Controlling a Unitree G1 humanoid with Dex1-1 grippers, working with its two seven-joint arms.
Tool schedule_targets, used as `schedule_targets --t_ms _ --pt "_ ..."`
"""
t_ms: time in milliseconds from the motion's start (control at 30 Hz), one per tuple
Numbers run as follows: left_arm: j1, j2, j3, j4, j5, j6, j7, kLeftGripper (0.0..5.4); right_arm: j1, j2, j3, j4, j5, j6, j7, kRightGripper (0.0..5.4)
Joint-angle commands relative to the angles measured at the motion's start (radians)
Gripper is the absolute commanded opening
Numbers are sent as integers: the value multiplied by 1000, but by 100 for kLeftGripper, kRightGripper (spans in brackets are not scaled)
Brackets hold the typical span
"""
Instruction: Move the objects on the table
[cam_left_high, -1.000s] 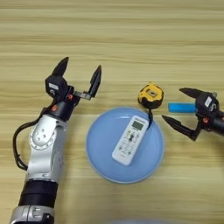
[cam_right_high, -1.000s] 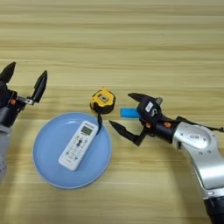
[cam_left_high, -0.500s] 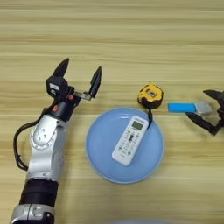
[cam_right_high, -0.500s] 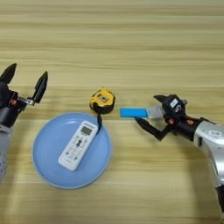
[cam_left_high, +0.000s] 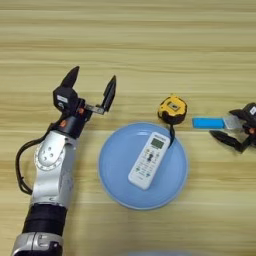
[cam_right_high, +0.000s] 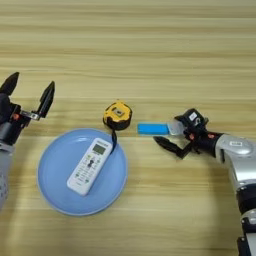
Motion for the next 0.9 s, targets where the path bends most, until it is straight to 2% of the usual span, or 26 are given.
schedule_targets --t_ms 33,467,733,900 --pt "-8 8 0 3 8 -8 -6 540 -23 -2 1 66 -28 8 -20 536" --pt "-9 9 3 7 7 -10 -11 540 -44 -3 0 106 -38 0 -64 536" --pt "-8 9 2 3 8 -8 -9 540 -24 -16 2 84 -38 16 -55 444" --pt "-7 7 1 0 9 -7 -8 540 25 -37 12 21 -36 50 -27 377"
